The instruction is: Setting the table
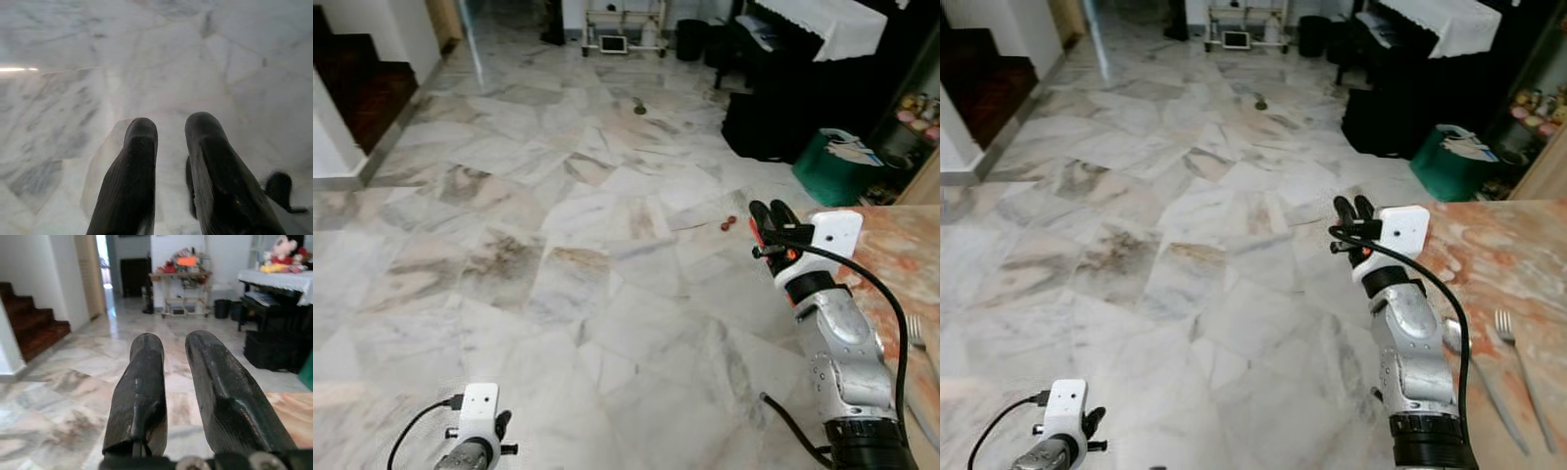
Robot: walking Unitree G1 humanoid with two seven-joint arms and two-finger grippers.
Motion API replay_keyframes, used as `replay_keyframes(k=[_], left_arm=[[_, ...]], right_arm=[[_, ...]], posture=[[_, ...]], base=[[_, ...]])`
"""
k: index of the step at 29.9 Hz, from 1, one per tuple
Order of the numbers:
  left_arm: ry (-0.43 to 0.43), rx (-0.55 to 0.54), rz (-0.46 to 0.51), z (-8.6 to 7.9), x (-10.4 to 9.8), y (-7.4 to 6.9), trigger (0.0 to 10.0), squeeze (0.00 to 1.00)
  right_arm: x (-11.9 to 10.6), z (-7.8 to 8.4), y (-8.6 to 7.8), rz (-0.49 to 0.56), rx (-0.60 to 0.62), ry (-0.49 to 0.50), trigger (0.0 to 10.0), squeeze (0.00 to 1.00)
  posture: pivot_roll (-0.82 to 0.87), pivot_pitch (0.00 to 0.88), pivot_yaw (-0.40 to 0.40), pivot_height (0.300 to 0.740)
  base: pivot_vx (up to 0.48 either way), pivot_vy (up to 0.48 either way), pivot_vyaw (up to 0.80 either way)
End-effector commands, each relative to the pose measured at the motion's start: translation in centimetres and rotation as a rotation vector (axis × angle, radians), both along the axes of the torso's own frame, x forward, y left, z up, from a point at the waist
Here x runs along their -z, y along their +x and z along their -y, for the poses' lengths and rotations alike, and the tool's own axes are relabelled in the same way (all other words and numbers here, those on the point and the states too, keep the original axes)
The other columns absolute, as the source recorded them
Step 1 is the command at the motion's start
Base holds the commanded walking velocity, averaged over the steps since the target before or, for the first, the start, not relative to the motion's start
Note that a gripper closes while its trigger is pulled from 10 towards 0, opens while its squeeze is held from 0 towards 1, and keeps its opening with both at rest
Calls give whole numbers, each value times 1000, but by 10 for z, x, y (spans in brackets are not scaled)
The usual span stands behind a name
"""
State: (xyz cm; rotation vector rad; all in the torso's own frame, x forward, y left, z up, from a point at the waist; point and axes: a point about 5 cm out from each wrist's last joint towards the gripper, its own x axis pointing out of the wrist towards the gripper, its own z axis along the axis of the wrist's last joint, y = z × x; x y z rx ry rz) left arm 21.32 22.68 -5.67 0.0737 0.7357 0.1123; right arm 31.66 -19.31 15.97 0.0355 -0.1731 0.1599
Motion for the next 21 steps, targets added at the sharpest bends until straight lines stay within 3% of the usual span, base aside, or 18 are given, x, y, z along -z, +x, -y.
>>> replay_keyframes(k=[1,8,12,21], left_arm=[[3,-10,-60,-1,8,-13,10000,0],[0,-21,-64,-3,9,-14,10000,0],[-3,19,80,13,-9,16,10000,0],[-3,-6,51,8,-6,11,10000,0]], right_arm=[[-3,3,2,13,12,-3,10000,0],[-5,4,7,2,29,3,10000,0],[-7,4,7,4,27,-5,10000,0],[-8,4,8,13,29,-7,10000,0]], posture=[[110,0,-47,727],[111,0,-48,727],[111,0,-49,727],[113,0,-51,727]], base=[[0,0,0],[0,0,-111],[0,0,-778],[0,0,-757]])
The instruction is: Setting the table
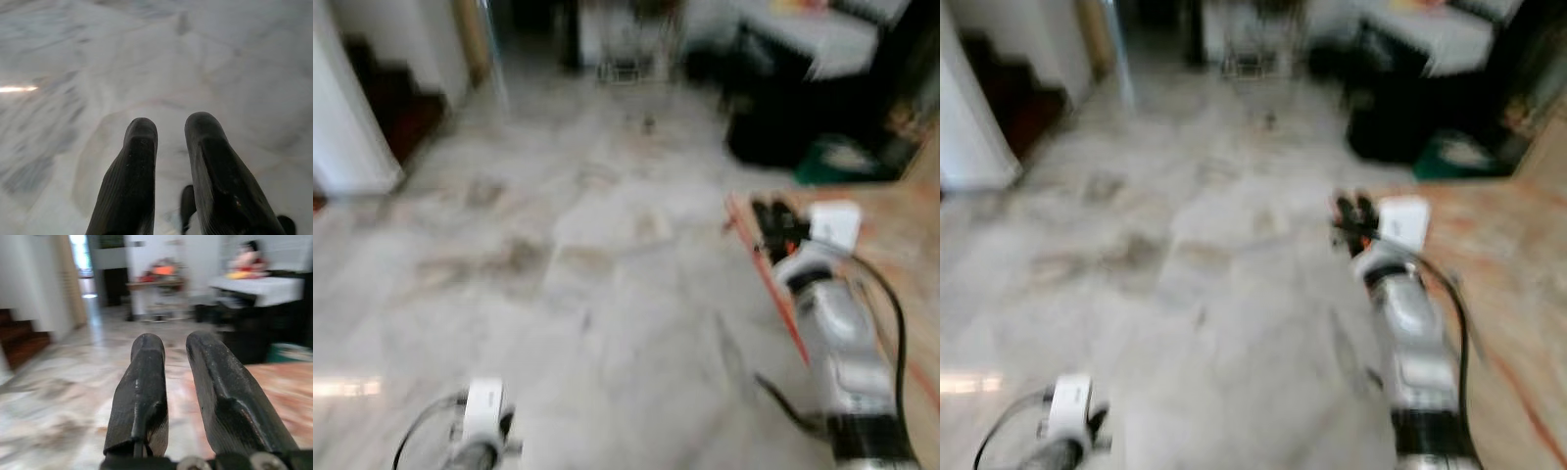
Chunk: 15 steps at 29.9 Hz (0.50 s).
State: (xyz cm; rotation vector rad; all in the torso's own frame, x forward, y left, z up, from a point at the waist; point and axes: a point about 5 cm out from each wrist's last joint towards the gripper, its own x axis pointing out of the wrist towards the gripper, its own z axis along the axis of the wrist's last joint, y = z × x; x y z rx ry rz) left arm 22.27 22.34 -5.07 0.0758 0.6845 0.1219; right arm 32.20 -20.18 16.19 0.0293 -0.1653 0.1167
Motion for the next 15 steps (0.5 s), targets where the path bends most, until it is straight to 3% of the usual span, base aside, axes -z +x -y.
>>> replay_keyframes(k=[1,11,15], left_arm=[[-11,-4,-2,4,0,2,10000,0],[-27,-32,27,4,-3,5,10000,0],[-28,-40,37,4,-5,8,10000,0]], right_arm=[[-6,-5,3,22,-16,-6,10000,0],[-8,-10,4,27,-31,-11,10000,0],[-8,-11,5,29,-35,-13,10000,0]], posture=[[113,0,-51,727],[113,0,-48,727],[114,0,-48,727]], base=[[0,0,-756],[0,0,-756],[0,469,-752]])
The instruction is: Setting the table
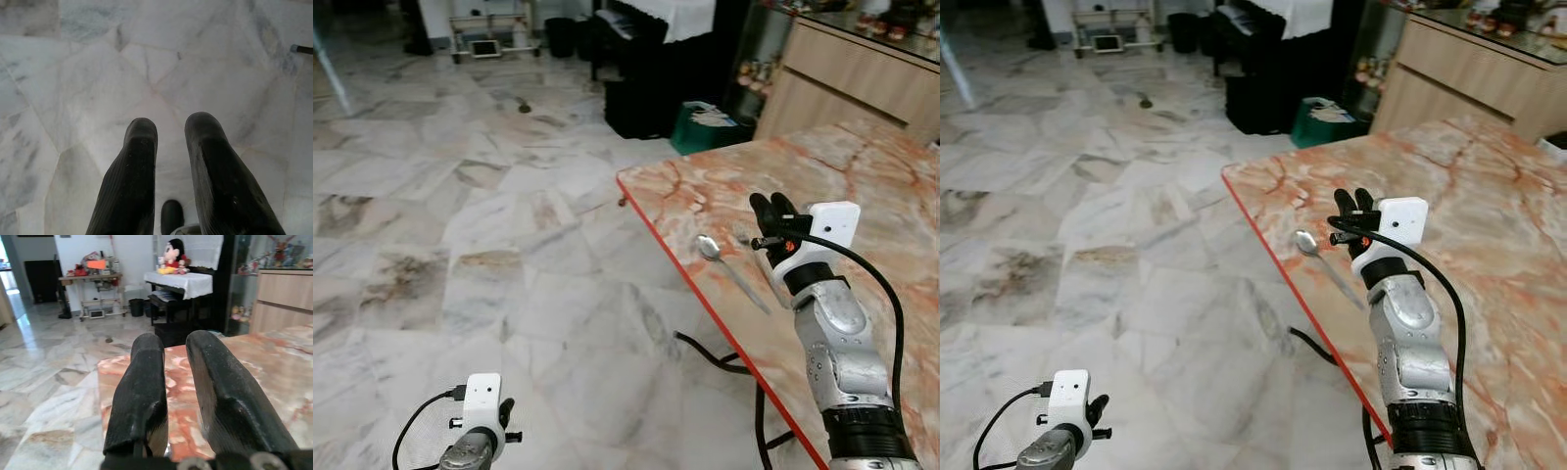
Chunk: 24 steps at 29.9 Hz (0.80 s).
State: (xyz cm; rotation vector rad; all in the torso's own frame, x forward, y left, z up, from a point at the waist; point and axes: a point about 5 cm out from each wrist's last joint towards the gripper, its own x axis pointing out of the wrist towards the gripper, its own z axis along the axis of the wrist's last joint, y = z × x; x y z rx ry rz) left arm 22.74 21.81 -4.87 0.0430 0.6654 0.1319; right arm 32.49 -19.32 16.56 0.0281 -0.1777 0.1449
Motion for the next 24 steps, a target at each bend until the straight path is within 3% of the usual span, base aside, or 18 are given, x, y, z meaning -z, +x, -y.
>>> replay_keyframes(k=[1,16,24], left_arm=[[0,-18,17,-1,-3,4,10000,0],[15,10,49,2,-8,11,10000,0],[-16,12,70,5,-11,15,10000,0]], right_arm=[[-5,-3,2,18,-10,-12,10000,0],[-7,-5,3,35,-13,-16,10000,0],[-7,-3,4,35,-11,-18,10000,0]], posture=[[114,0,-47,727],[114,0,-43,727],[115,0,-44,727]], base=[[0,480,-750],[0,20,-50],[0,0,0]])
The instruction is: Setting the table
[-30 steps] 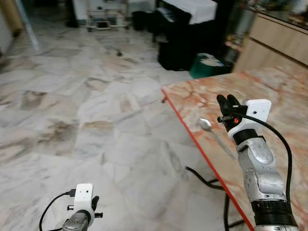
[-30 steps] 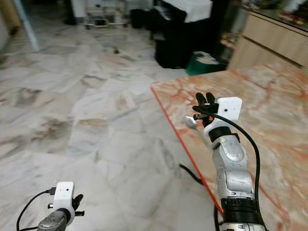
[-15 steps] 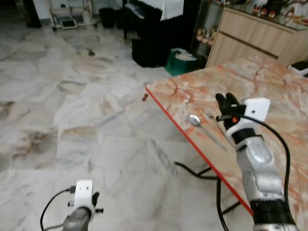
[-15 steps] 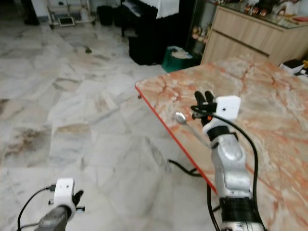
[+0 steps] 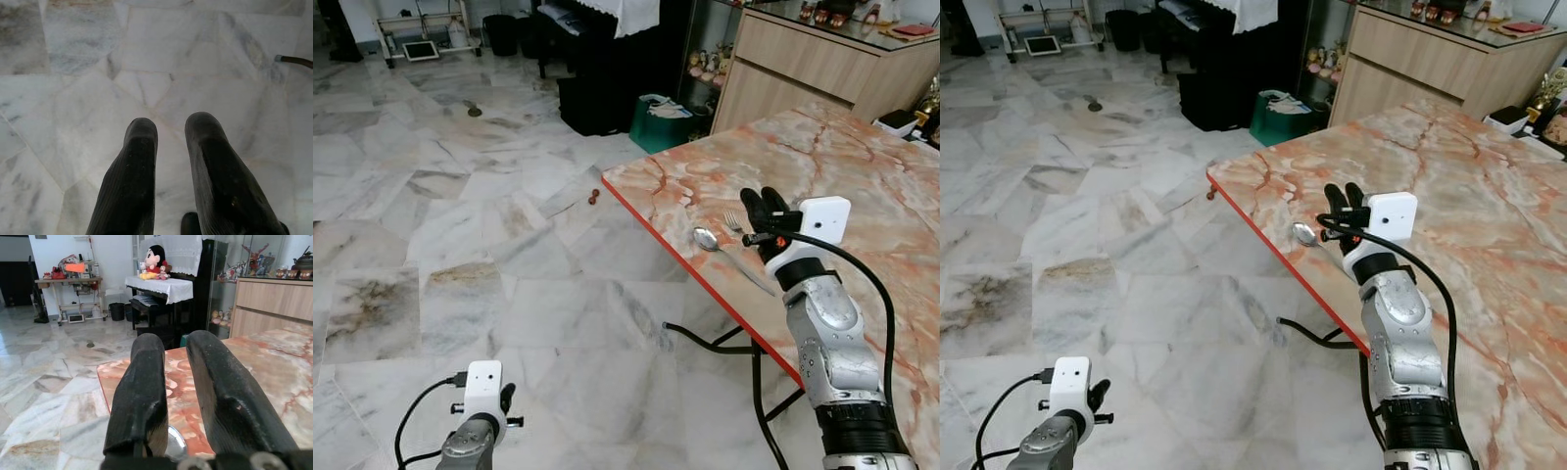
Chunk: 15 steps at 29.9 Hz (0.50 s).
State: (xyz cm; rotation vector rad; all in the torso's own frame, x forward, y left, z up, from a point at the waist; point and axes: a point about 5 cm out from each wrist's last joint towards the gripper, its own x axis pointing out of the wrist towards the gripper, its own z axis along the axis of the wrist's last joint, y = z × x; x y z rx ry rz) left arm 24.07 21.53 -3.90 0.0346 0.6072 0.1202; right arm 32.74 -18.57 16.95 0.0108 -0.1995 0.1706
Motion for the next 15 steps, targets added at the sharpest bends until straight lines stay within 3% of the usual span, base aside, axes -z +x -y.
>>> replay_keyframes(k=[1,15], left_arm=[[-8,2,11,2,-1,1,10000,0],[7,-10,-11,-1,0,1,10000,0]], right_arm=[[-3,4,2,12,13,0,10000,0],[-2,2,0,13,2,4,10000,0]], posture=[[115,0,-44,727],[112,0,-40,727]], base=[[0,0,0],[23,0,0]])
